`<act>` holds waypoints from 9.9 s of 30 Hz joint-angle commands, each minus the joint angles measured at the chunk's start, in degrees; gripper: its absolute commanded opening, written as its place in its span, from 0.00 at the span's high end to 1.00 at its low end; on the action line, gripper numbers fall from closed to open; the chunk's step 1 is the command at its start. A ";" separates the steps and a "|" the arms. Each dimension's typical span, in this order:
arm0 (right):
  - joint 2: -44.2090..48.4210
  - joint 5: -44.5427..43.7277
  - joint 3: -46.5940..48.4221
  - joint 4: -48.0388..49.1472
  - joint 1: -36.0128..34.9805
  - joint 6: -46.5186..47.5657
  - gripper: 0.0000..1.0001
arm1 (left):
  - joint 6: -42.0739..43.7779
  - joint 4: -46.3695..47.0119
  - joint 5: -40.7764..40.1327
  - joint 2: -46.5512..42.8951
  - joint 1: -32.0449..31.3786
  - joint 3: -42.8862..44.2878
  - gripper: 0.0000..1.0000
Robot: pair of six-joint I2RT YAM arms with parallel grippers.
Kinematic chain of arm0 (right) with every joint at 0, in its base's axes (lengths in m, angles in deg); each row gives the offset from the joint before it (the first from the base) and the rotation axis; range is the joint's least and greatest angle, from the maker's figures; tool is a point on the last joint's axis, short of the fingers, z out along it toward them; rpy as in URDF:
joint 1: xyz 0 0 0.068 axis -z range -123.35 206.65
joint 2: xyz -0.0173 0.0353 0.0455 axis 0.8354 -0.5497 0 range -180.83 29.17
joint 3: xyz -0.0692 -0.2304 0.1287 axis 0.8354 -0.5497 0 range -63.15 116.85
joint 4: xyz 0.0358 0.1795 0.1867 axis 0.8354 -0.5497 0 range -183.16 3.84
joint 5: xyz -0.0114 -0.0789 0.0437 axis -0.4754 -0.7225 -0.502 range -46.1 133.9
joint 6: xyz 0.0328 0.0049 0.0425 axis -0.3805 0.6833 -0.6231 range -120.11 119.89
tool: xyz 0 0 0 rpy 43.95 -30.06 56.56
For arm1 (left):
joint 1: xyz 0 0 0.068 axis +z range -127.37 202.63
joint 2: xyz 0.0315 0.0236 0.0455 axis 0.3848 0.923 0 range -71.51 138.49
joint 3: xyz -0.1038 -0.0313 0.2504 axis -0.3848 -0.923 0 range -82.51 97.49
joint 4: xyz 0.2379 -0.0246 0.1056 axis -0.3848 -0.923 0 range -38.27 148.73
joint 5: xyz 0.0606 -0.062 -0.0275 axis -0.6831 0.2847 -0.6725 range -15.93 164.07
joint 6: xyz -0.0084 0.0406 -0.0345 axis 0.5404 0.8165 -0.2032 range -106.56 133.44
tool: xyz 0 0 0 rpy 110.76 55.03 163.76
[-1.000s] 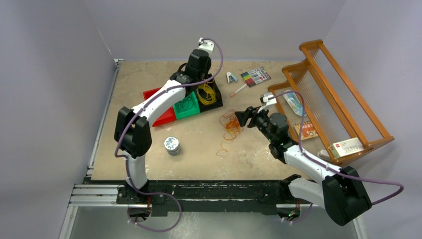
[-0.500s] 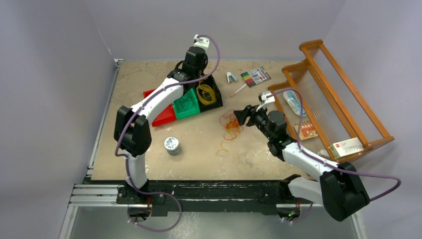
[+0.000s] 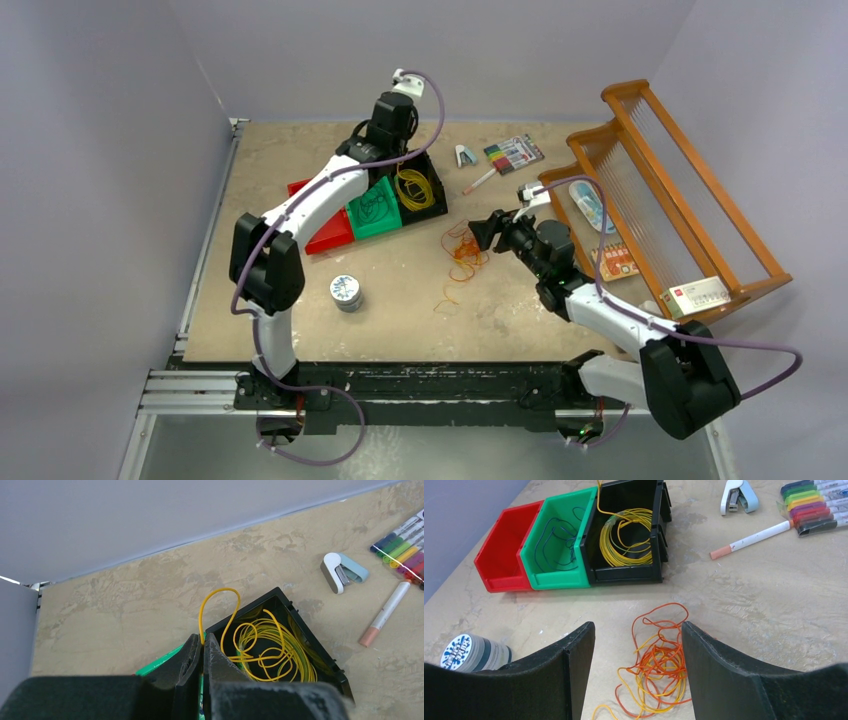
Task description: Untangle the cables
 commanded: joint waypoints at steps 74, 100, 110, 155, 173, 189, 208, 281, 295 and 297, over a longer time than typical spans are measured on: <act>-1.92 0.31 4.32 -1.06 -0.19 0.70 0.34 | -7.41 -7.62 12.68 9.06 0.18 6.61 0.60; 1.54 -3.27 4.16 -7.97 -0.22 -1.69 0.34 | -19.86 3.19 15.08 -14.17 -8.26 -23.01 0.53; 3.60 -7.60 2.38 -13.11 -0.18 -7.79 0.34 | -27.33 7.91 18.07 -21.61 -16.02 -38.22 0.53; 0.42 -3.92 1.95 -12.74 -0.15 -11.10 0.33 | -25.52 13.85 17.80 -4.47 -25.27 -42.41 0.60; -0.42 -4.10 2.10 -12.21 -0.21 -11.25 0.33 | -22.86 10.06 10.61 -4.35 -27.06 -42.72 0.95; 1.66 -4.32 0.41 -8.98 -0.21 -11.95 0.32 | -20.34 10.21 7.10 -19.56 -26.96 -42.23 1.00; 2.88 2.23 -0.46 -1.47 -0.17 -7.15 0.25 | -16.37 7.56 -0.31 -29.91 -26.11 -38.81 1.00; -27.88 -6.65 -0.48 15.78 -0.21 -13.78 0.48 | 6.43 -0.43 -2.27 -16.94 -25.14 23.86 1.00; -24.41 -7.17 -3.29 13.03 -0.23 -15.34 0.37 | 17.76 3.61 -3.98 -12.32 -25.04 33.25 1.00; -23.68 -7.22 -3.70 12.74 -0.18 -15.41 0.37 | 18.69 4.30 -3.98 -12.04 -25.05 33.42 1.00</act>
